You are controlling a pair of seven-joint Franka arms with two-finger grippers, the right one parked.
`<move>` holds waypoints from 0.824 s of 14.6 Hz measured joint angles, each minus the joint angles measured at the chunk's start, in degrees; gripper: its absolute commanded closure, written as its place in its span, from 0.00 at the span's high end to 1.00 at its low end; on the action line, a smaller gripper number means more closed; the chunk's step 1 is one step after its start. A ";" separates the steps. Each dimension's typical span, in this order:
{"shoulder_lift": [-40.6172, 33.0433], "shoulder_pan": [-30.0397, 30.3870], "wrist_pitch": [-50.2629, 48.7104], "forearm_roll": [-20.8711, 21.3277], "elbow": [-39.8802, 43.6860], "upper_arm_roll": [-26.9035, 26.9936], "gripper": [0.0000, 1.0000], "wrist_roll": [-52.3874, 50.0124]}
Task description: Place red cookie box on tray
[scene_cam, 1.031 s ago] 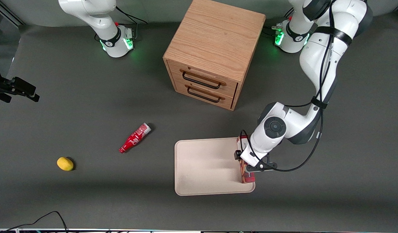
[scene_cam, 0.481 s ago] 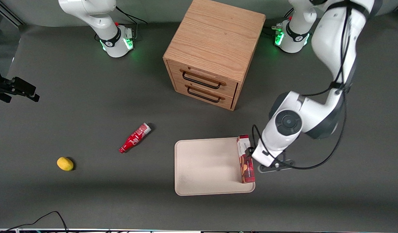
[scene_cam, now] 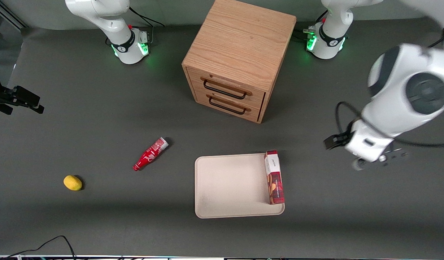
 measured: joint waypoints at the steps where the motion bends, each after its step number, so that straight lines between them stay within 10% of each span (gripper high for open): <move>1: -2.31 0.16 -2.75 -2.04 -0.05 2.68 1.00 3.68; 7: -19.47 -0.66 -12.62 -8.91 -9.15 18.37 1.00 21.20; 12: -32.80 -1.36 -12.64 -9.37 -20.13 19.99 1.00 22.84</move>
